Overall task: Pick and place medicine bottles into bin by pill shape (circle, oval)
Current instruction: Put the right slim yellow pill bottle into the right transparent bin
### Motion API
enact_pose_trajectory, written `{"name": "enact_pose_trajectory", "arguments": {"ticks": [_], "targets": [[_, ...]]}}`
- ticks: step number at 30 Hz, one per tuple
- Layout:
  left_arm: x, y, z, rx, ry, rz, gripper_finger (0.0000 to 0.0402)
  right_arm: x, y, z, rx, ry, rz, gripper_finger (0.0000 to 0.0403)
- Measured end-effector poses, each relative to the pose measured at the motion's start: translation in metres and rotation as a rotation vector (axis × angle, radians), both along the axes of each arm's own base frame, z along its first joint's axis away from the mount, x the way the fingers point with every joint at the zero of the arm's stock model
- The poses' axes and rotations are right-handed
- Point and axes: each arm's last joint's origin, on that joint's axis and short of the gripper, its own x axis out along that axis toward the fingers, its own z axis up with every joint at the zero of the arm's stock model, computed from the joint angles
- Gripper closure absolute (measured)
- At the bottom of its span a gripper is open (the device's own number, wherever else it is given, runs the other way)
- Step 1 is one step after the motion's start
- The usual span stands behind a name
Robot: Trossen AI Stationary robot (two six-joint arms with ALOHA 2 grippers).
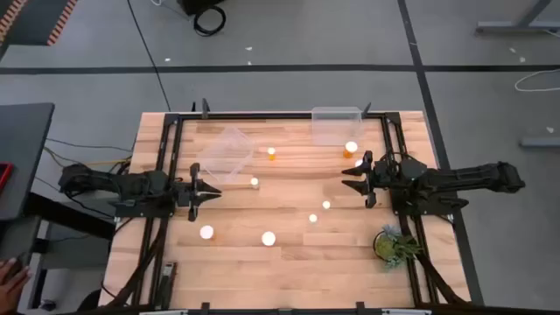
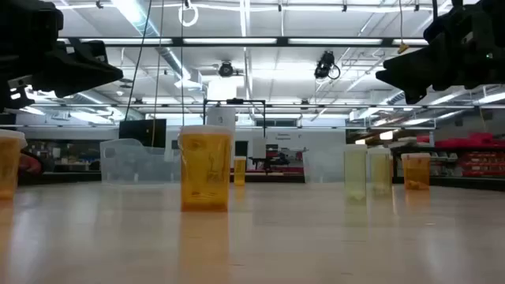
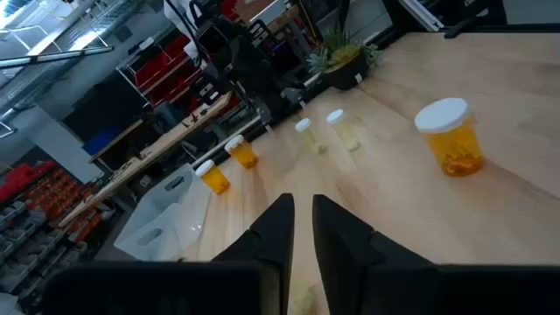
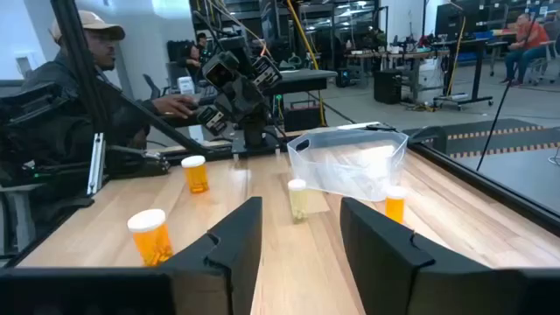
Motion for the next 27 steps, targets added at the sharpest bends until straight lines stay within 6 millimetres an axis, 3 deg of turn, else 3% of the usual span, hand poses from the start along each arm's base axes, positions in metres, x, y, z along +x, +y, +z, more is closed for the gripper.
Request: {"name": "enact_pose_trajectory", "arguments": {"ticks": [27], "targets": [[0.0000,0.0000,0.0000,0.000,0.000,0.000,0.0350,0.0000,0.0000,0.0000,0.000,0.000,0.000,0.0240]]}}
